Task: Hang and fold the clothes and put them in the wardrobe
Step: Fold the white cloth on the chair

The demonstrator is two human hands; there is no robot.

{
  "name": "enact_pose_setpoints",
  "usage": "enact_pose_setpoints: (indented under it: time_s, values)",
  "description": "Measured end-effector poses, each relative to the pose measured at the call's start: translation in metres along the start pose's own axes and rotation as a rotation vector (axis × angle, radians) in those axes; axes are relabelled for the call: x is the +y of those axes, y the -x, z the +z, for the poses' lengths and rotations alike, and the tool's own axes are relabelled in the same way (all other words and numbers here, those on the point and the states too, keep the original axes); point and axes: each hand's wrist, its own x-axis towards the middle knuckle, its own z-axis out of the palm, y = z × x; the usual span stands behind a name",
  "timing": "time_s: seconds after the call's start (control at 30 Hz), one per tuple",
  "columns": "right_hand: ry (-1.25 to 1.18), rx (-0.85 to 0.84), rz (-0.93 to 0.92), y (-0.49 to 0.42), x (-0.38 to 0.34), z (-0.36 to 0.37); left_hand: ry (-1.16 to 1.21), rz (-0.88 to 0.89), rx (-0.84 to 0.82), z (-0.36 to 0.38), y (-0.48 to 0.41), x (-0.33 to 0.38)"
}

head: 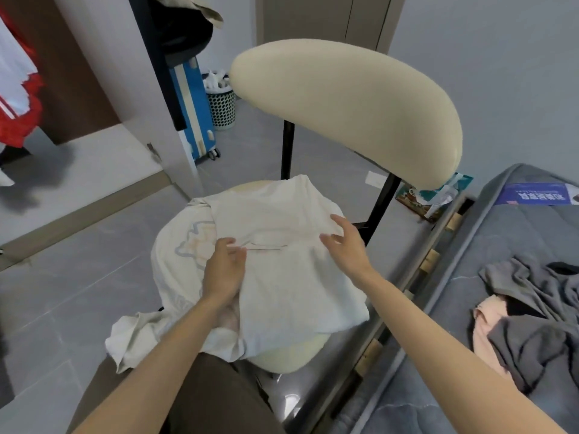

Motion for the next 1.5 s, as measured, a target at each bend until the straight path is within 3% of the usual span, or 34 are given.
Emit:
enact_pose_setpoints:
  time_s: [0.1,0.17,0.23,0.33,0.5,0.67,0.77,0.93,1.17,1.27,1.33,1.43,1.5]
  values:
    - [0.263,-0.109,-0.129,0.006,0.024,0.019,-0.155,0.247,0.014,0.014,0.006,-0.008]
    - [0.47,-0.214,-0.188,0.013,0.046,0.031,-0.311,0.392,-0.096,0.036,0.017,-0.013]
    - [0.64,-0.275,-0.195,0.02,0.067,0.038,-0.5,0.381,-0.221,0.06,0.025,-0.022]
    - [0.771,-0.223,-0.192,0.024,0.089,0.039,-0.76,0.367,-0.233,0.084,0.031,-0.04]
    - [0.83,-0.184,-0.14,0.022,0.091,0.034,-0.83,0.367,-0.209,0.083,0.032,-0.048]
    - [0.78,-0.246,-0.084,0.023,0.067,0.029,-0.71,0.311,-0.329,0.052,0.028,-0.028]
    - [0.564,-0.181,-0.159,0.035,0.047,0.027,-0.564,0.324,-0.224,0.015,0.031,-0.019]
    - [0.436,-0.181,-0.289,0.064,0.013,0.042,-0.464,0.3,-0.059,-0.044,0.043,-0.023]
    - [0.272,-0.302,-0.388,0.11,-0.041,0.093,-0.438,0.05,0.112,-0.122,0.069,-0.068]
    - [0.258,-0.379,-0.412,0.129,-0.056,0.119,-0.458,-0.151,0.006,-0.145,0.084,-0.09]
    - [0.257,-0.401,-0.42,0.139,-0.063,0.133,-0.329,-0.269,-0.033,-0.154,0.093,-0.1]
    - [0.259,-0.41,-0.424,0.149,-0.07,0.145,-0.104,-0.308,0.054,-0.164,0.103,-0.111]
    - [0.257,-0.413,-0.433,0.154,-0.075,0.15,0.187,-0.342,0.09,-0.173,0.107,-0.113]
